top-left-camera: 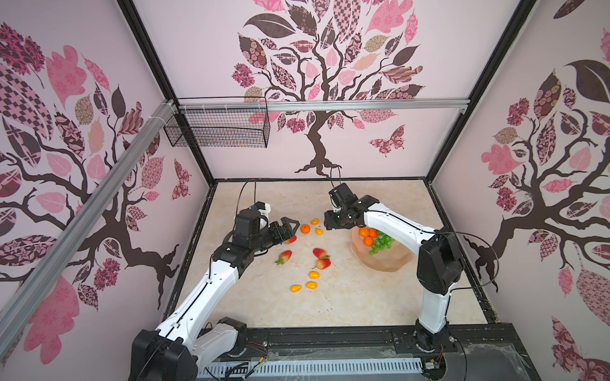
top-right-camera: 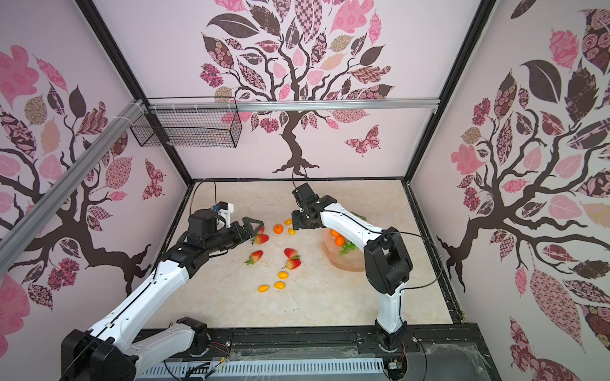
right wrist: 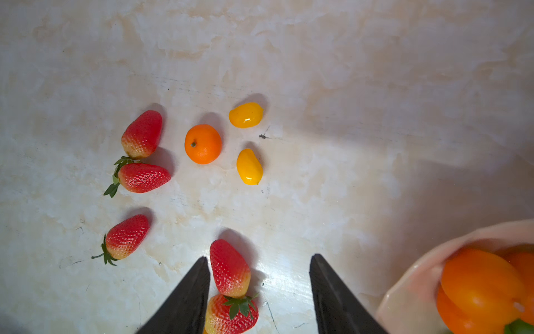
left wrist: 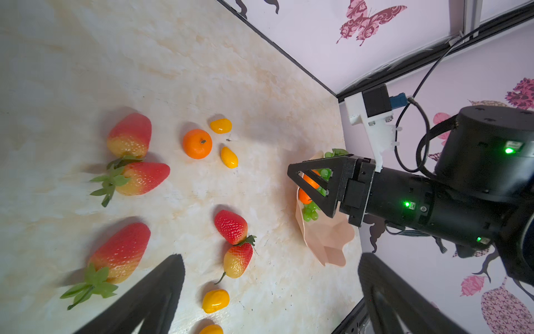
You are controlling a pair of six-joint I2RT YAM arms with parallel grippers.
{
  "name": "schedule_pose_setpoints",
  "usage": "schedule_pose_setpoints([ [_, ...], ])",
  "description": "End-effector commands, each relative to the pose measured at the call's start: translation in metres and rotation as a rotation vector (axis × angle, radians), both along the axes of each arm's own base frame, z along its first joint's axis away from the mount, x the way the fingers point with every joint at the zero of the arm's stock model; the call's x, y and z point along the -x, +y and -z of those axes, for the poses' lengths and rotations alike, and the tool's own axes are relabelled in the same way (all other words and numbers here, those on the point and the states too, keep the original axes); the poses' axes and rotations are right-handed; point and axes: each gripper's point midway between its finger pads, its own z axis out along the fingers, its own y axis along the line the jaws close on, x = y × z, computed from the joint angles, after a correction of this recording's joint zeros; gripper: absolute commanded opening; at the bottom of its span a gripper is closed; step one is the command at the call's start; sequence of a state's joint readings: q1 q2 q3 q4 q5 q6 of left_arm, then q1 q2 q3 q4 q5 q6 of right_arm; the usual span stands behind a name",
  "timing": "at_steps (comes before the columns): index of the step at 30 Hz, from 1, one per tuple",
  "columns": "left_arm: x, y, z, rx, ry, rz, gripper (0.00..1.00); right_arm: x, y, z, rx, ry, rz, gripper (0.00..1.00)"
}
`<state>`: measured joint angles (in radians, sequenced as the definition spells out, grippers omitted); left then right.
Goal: Arrange fruit in a fruit bowl
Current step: Place the fruit in the fruit bowl, then pick up the fruit from the top-center of the table.
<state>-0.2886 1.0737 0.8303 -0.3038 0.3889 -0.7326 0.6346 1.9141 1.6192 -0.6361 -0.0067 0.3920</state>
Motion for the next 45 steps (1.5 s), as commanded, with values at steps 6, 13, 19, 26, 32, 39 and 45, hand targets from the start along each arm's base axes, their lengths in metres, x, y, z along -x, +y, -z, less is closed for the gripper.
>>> schedule_pose_setpoints([
  [6,0.002,0.029,0.010,0.033,0.019,-0.036,0.98,-0.009,0.031,0.018,0.058,0.033,-0.069,0.59],
  [13,-0.005,0.051,0.010,0.050,0.018,-0.084,0.98,-0.018,0.057,0.030,0.068,0.045,-0.099,0.58],
  [19,-0.008,0.057,0.013,0.046,0.025,-0.098,0.98,-0.022,0.076,0.045,0.092,0.057,-0.118,0.58],
  [26,-0.012,0.064,0.015,0.061,0.023,-0.129,0.98,-0.032,0.082,0.062,0.142,0.065,-0.108,0.58],
  [32,-0.017,0.067,0.015,0.077,0.021,-0.147,0.98,-0.039,0.084,0.088,0.187,0.089,-0.100,0.57],
  [39,-0.022,0.073,0.019,0.112,0.035,-0.166,0.98,-0.048,0.087,0.102,0.214,0.075,-0.090,0.57],
  [45,-0.025,0.077,0.021,0.136,0.040,-0.174,0.98,-0.052,0.091,0.109,0.213,0.074,-0.092,0.57],
])
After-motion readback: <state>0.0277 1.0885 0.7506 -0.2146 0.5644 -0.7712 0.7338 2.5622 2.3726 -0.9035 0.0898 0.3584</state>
